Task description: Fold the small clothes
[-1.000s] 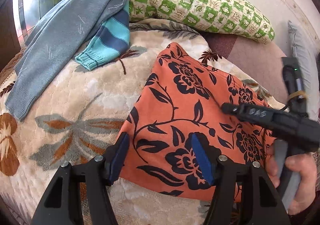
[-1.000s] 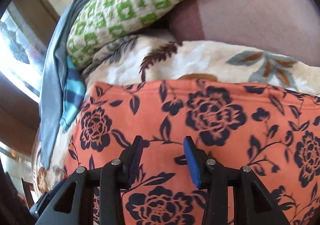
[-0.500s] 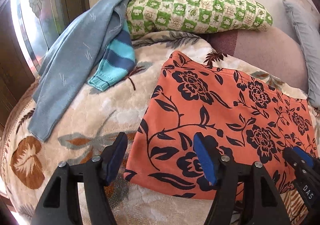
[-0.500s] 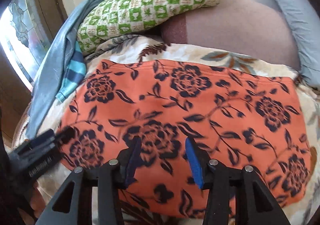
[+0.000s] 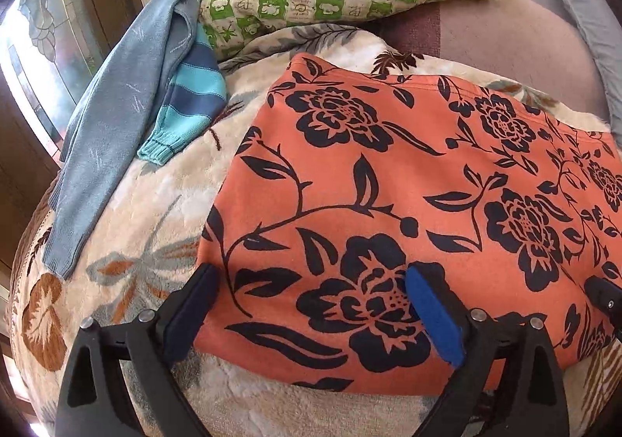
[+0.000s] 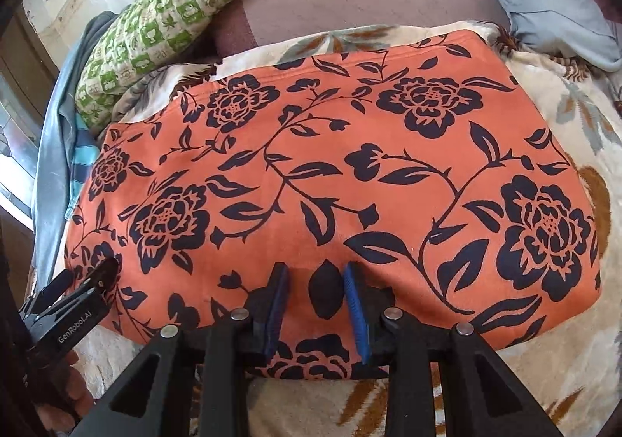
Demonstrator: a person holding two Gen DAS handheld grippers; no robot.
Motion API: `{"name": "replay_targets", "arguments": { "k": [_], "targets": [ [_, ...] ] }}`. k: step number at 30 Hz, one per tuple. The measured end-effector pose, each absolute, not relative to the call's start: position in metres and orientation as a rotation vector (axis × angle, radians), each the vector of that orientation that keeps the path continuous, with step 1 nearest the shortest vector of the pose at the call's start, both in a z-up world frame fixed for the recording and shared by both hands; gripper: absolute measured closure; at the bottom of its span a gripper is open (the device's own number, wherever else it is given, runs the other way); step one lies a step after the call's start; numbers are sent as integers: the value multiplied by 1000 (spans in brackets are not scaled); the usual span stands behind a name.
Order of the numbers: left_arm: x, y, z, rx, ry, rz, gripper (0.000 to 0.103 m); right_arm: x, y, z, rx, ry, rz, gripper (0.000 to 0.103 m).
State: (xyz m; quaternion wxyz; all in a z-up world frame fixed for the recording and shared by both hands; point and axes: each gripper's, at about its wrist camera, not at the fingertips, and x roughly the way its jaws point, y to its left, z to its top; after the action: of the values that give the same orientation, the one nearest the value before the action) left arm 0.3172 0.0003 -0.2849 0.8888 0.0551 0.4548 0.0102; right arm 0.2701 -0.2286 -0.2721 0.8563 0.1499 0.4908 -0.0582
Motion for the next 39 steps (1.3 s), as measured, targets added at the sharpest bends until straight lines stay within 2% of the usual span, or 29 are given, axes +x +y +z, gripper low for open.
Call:
{"name": "replay_targets", "arguments": {
  "k": [7,21,25,32,35,39],
  "targets": [
    [318,-2,-288,119,934,21,0,274,-228,-276,324,1039,-101,70],
    [314,0,-289,101,921,-9,0,271,-226,-276,297,1032,-91,70],
    [312,1,-276,114,962,-44,0,271,-228,-276,303,1028,-84,68],
    [280,-6,-238,94,821,-99,0,251,-258,-253,468,931,-109,69],
    [276,-25,-242,92,841,-171,0,238,-271,-240,412,883,-180,69],
    [289,-43,-263,103,939,-179,0,229,-304,-245,472,892,-249,69]
  ]
}}
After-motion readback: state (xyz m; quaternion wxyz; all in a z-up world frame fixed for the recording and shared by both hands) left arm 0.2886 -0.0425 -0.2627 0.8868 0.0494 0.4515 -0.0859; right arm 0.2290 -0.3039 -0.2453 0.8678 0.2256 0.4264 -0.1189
